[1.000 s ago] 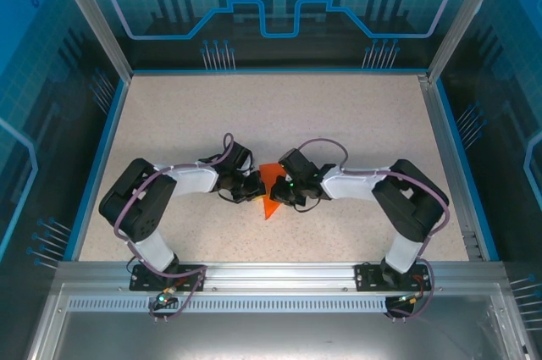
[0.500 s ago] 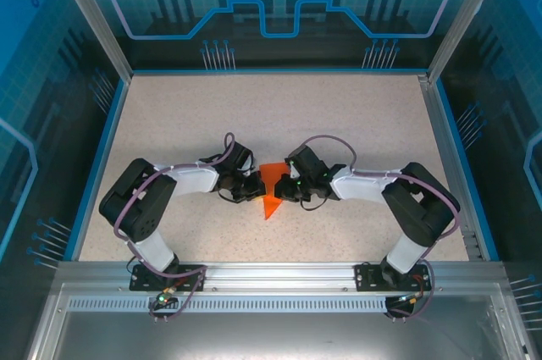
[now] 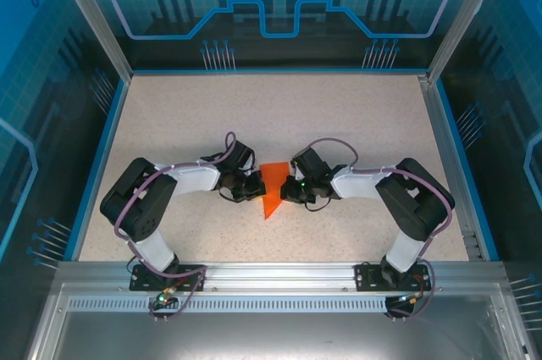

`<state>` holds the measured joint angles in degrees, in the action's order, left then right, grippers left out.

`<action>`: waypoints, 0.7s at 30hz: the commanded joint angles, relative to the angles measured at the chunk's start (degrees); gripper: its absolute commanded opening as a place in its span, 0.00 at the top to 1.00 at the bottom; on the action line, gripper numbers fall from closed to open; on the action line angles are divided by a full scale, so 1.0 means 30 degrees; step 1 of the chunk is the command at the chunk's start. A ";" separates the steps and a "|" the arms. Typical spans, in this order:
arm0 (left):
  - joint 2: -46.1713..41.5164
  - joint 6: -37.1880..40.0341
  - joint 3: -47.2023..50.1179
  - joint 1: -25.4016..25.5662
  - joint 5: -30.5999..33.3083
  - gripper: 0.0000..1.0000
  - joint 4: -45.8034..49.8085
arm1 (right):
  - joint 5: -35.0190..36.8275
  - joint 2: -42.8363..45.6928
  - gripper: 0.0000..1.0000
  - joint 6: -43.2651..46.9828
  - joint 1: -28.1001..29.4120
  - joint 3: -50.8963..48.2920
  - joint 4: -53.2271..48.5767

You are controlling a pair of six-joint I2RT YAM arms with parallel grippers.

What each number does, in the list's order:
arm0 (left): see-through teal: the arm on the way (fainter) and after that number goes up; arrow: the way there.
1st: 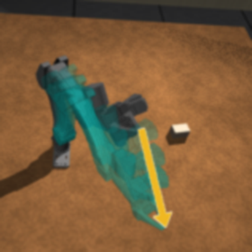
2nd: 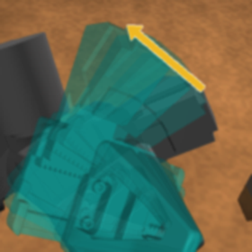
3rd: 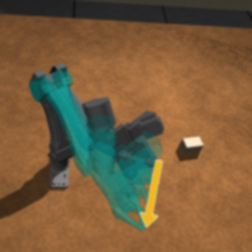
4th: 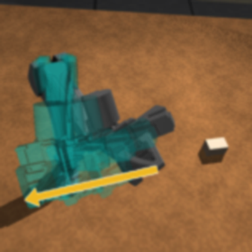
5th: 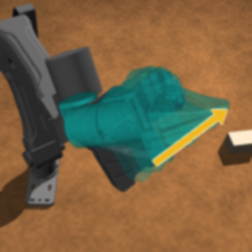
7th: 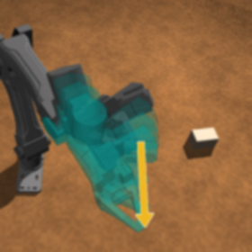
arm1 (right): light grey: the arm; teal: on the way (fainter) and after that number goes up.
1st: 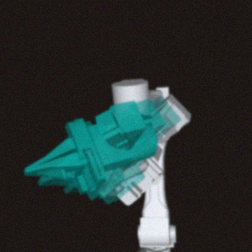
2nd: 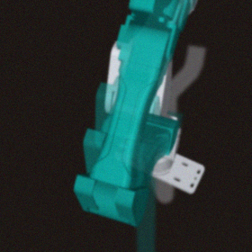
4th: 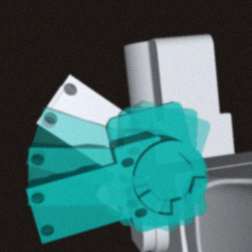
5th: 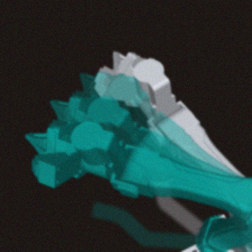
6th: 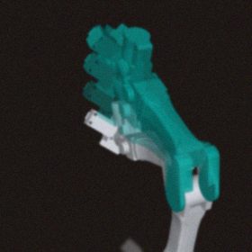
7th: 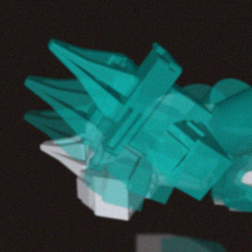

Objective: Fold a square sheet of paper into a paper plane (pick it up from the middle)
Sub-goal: Third fold the triangle at the center of the table.

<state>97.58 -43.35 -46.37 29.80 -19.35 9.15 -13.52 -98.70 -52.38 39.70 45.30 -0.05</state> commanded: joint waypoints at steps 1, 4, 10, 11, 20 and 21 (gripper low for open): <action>0.0879 0.0362 0.0240 -0.0087 0.1664 1.00 0.1931 | 0.0518 0.0379 0.91 0.0677 0.0064 -0.0019 -0.0173; 0.0894 0.0369 0.0191 -0.0041 0.1654 1.00 0.1962 | 0.0048 0.0427 0.91 0.1149 0.0591 0.0616 -0.0153; 0.1013 0.0388 0.0120 -0.0040 0.1698 1.00 0.2014 | -0.0674 -0.0645 0.91 0.0628 0.0894 0.0640 0.0802; 0.1029 0.0387 0.0106 -0.0008 0.1702 1.00 0.2046 | -0.0649 -0.0819 0.91 0.0608 0.0914 0.0620 0.0849; 0.1040 0.0322 0.0117 -0.0031 0.2501 1.00 0.2659 | -0.0124 -0.1047 0.92 0.0299 -0.0275 -0.0545 0.1088; 0.1047 0.0277 0.0155 -0.0006 0.2623 1.00 0.2736 | -0.0059 -0.0888 0.92 0.0264 -0.0486 -0.0850 0.1102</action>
<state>97.89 -43.35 -47.05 29.87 -19.00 10.22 -15.90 -100.75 -51.05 40.62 45.34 4.12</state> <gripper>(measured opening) 0.047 0.086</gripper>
